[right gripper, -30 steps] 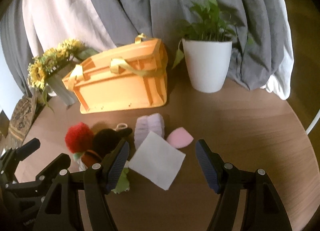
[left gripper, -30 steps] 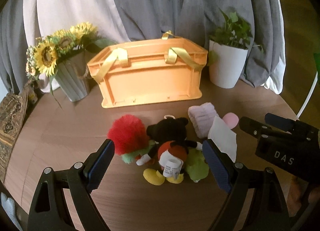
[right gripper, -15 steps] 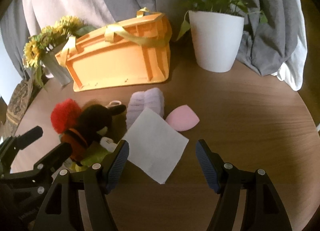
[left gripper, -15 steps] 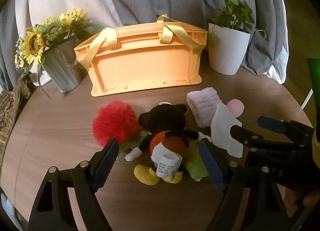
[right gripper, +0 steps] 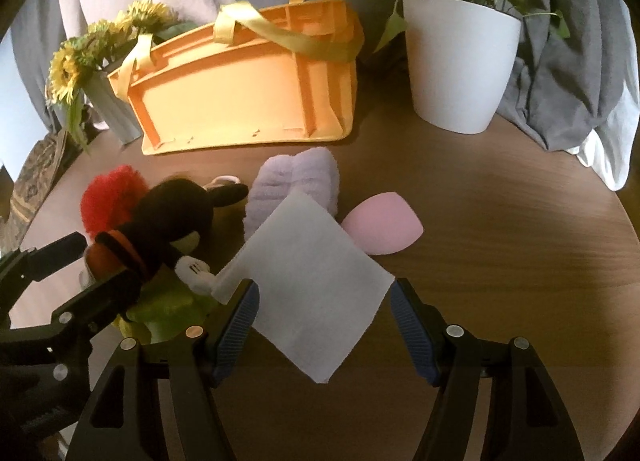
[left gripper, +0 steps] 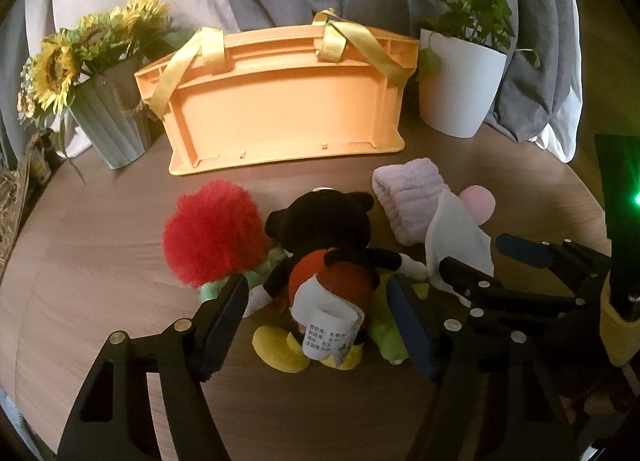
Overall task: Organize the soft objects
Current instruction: 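Grasp the Mickey plush with the left tool while the right grasps the white cloth, then carry the Mickey plush and white cloth over the orange basket with both tools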
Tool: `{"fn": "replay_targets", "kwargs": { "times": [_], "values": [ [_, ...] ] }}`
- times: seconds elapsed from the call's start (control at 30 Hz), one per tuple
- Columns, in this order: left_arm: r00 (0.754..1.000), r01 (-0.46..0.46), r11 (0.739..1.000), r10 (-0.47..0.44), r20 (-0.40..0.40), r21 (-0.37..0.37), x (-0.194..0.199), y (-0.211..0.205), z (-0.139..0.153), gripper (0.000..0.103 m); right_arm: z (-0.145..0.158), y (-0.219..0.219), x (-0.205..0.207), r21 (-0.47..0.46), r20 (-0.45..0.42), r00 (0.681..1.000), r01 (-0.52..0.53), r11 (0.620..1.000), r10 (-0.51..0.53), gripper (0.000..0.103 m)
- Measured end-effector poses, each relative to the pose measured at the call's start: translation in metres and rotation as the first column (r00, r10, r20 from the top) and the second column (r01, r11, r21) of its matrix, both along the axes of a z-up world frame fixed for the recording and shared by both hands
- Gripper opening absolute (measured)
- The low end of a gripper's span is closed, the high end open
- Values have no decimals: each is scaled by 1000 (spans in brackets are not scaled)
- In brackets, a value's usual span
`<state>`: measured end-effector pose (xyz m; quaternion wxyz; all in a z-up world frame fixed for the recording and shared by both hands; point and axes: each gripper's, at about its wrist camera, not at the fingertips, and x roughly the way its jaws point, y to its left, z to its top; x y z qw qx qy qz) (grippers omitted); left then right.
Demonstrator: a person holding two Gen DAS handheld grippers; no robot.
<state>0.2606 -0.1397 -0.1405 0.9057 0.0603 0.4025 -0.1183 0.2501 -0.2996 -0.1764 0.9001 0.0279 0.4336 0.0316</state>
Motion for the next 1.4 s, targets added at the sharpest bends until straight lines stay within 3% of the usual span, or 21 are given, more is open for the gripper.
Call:
{"fn": "replay_targets", "kwargs": {
  "times": [0.27,0.4,0.57,0.67,0.97,1.4],
  "values": [
    [1000,3,1000,-3,-20,-10,3,0,-7,57,-11,7,2,-24,-15,1000,-26,999,25,55],
    [999,12,1000,-12,-35,-21,3,-1,-10,44,-12,7,-1,-48,-7,1000,-26,999,25,47],
    [999,12,1000,-12,-32,-22,1,-1,-11,41,-11,9,-3,-63,-2,1000,-31,998,31,22],
    [999,10,999,-11,-33,-32,1,1,-11,40,-9,9,-4,-55,-3,1000,-31,998,31,13],
    [1000,8,999,-9,-11,-51,-3,5,-2,37,15,8,-15,-32,31,999,-14,999,15,11],
    [997,31,997,-26,76,-67,-13,14,34,37,55,12,-27,5,89,996,13,1000,-14,11]
  ]
}}
